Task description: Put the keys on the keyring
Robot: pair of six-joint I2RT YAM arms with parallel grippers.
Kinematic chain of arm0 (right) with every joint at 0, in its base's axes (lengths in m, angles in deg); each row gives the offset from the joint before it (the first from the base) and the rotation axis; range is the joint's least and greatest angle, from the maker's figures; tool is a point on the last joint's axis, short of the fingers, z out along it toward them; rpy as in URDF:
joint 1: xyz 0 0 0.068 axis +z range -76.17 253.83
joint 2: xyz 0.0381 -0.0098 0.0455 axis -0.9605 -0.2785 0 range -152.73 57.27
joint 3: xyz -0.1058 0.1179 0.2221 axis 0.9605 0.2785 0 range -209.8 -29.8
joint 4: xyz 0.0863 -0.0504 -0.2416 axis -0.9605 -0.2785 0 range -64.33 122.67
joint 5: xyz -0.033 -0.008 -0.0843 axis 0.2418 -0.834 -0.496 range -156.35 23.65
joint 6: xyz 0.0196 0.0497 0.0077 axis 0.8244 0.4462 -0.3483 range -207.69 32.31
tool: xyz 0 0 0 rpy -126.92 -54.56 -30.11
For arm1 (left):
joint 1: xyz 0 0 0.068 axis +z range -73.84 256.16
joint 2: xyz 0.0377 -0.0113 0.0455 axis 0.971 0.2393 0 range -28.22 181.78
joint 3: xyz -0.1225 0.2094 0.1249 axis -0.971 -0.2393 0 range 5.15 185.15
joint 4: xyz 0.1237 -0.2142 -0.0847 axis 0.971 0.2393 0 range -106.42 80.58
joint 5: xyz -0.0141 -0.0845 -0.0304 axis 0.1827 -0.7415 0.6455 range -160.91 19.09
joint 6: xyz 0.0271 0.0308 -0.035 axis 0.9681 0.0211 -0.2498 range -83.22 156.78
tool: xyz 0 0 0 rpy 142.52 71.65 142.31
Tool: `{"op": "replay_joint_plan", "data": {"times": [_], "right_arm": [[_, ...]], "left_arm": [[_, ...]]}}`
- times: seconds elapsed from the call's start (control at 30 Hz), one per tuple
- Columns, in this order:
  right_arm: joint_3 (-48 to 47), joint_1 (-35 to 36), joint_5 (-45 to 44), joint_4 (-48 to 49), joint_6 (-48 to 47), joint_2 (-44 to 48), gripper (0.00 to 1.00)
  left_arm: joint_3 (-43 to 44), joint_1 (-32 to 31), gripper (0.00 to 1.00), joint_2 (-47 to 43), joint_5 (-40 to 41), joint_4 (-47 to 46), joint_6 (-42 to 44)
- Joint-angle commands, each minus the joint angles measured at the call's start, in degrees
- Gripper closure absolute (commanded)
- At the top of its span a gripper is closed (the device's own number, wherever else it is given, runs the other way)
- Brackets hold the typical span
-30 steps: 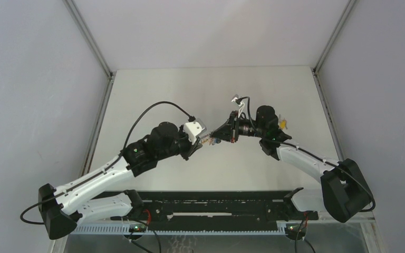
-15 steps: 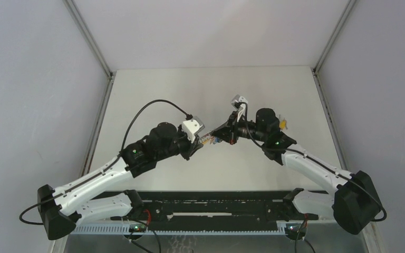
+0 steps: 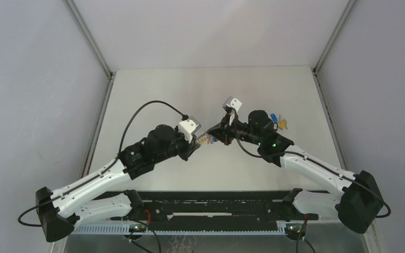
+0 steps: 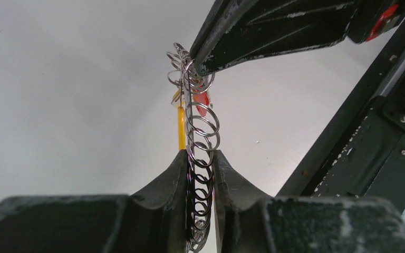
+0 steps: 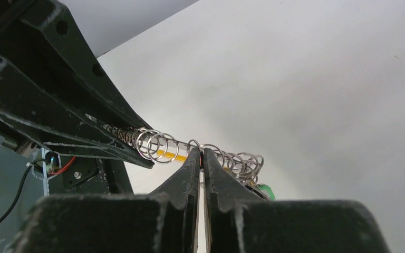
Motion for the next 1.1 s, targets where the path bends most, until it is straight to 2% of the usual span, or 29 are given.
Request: {"op": "replay_joint_plan", "data": {"times": [0.0, 0.13, 0.27, 0.57, 0.8, 0.93, 1.07], "right_arm": [[-6.8, 0.2, -1.0, -5.3, -4.6, -1.7, 1.00], [-9.8, 0.6, 0.3, -10.0, -5.2, -3.7, 1.00], [-10.0, 1.1, -0.8, -9.7, -5.4, -4.6, 1.00], [-2.6, 2.3, -6.2, 4.4, -2.2, -0.6, 1.00], [0.9, 3.5, -7.9, 11.0, -1.9, 0.8, 1.00], [-0.3, 4.9, -7.5, 9.0, -4.2, 0.8, 1.00], [-3.6, 5.6, -7.3, 2.6, -7.3, -0.7, 1.00]], "left_arm": [[2.1, 0.1, 0.97, -1.2, 1.6, 4.8, 4.6], [4.5, -0.3, 0.97, -0.4, -1.6, 7.8, 8.3], [5.7, -0.8, 0.99, -0.2, -1.5, 8.0, 8.6], [1.1, -0.8, 0.99, -1.1, -0.4, 0.5, -1.2], [0.7, -0.8, 0.98, 0.2, 5.2, -1.9, -7.3], [2.7, -0.8, 0.97, 1.8, 8.1, 1.4, -5.0], [5.3, -1.2, 0.99, 4.2, 5.7, 5.5, -0.6]]}}
